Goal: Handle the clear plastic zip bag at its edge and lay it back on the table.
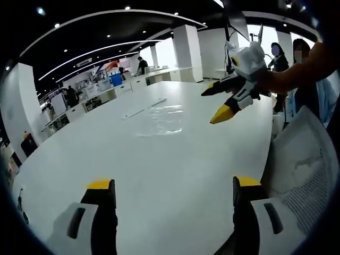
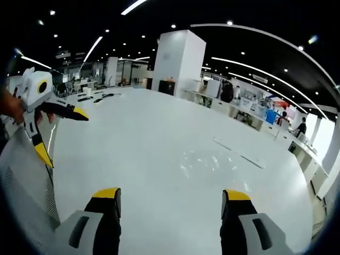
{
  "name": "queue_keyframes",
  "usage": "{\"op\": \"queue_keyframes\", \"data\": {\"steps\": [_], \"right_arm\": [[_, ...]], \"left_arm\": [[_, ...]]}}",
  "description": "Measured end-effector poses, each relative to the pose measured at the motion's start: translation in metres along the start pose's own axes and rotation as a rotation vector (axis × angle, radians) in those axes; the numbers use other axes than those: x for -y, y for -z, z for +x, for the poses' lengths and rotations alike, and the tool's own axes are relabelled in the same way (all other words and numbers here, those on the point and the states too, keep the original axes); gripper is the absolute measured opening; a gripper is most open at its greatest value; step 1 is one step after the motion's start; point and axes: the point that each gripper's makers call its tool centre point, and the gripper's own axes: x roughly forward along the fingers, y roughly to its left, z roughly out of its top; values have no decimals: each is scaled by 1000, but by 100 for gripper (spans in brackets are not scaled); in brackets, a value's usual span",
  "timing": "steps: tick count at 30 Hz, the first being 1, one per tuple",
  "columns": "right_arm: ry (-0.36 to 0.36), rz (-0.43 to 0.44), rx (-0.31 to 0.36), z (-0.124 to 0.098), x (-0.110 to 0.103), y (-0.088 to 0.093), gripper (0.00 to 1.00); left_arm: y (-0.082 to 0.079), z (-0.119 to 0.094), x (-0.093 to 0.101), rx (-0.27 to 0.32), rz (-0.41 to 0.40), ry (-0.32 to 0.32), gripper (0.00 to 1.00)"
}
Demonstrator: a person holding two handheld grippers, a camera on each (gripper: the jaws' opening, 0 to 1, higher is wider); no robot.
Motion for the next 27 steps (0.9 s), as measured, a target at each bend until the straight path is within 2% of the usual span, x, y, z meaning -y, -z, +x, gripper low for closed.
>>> {"op": "queue_keyframes", "data": {"steps": [17, 27], "right_arm": [[-40, 8, -48, 37, 3, 10, 72], [-53, 12, -71, 51, 6, 10, 68]], "left_arm": [[6, -1, -5, -21, -35, -3, 92], [9, 1, -5, -28, -70, 4, 99]]}}
